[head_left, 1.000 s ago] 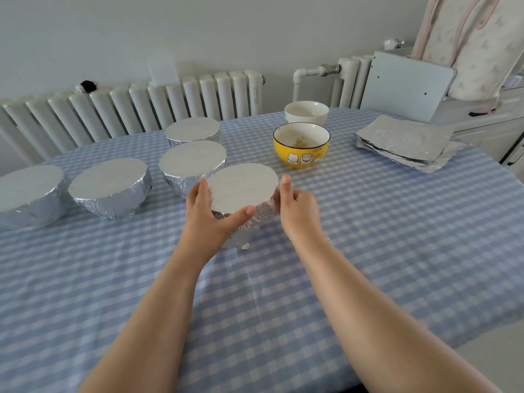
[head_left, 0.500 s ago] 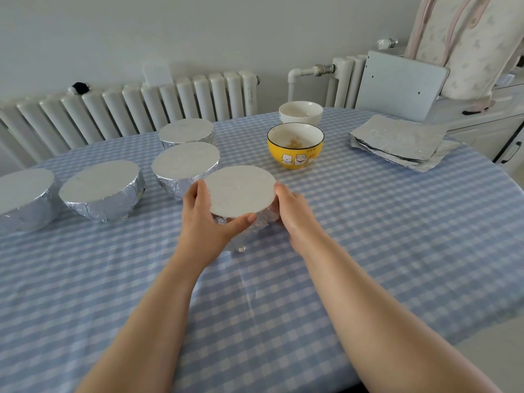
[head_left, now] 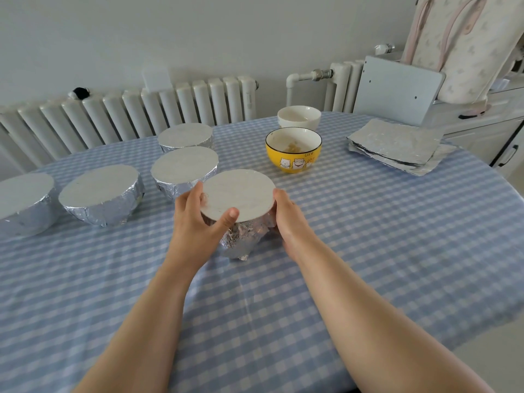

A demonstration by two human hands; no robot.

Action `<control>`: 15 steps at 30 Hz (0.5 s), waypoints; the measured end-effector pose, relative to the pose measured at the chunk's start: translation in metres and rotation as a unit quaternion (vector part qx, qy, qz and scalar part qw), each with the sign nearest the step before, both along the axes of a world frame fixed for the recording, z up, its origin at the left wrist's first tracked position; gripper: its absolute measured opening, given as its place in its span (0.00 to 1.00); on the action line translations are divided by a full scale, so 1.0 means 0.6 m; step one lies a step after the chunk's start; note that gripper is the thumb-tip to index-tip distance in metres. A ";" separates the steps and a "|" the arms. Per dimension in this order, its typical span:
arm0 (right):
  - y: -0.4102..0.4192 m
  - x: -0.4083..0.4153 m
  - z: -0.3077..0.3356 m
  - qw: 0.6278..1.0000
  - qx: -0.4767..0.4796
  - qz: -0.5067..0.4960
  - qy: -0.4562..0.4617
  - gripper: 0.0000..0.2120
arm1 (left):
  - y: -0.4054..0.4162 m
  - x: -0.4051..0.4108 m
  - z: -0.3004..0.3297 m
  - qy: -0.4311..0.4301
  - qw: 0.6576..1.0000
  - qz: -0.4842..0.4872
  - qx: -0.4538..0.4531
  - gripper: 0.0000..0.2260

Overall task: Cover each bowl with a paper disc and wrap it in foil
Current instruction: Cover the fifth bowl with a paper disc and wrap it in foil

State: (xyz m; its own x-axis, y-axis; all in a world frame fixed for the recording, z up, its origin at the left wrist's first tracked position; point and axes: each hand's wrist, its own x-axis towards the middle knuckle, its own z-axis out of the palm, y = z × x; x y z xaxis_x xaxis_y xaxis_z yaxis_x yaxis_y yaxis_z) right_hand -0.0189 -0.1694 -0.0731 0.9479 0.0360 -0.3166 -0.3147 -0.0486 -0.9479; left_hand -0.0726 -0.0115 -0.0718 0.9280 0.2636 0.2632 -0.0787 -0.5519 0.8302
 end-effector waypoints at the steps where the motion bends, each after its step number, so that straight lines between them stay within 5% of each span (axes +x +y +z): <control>1: 0.001 0.001 0.000 1.000 0.001 0.003 -0.001 0.20 | 0.003 -0.001 0.001 -0.007 1.000 0.005 0.005 0.50; 10: -0.005 0.013 0.017 0.996 -0.039 0.050 -0.066 0.13 | 0.003 -0.010 0.009 0.003 0.993 0.068 0.098 0.38; 15: -0.012 0.015 0.013 0.994 -0.065 0.059 -0.072 0.17 | 0.015 -0.003 0.004 0.005 0.972 0.034 0.233 0.47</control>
State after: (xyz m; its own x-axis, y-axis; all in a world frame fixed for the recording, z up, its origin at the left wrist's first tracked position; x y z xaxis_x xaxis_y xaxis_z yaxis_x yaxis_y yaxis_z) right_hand -0.0101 -0.1767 -0.0652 0.9753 0.1179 -0.1866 -0.1605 -0.2021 -0.9661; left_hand -0.0745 -0.0027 -0.0692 0.9158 0.1787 0.3596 -0.0217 -0.8723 0.4885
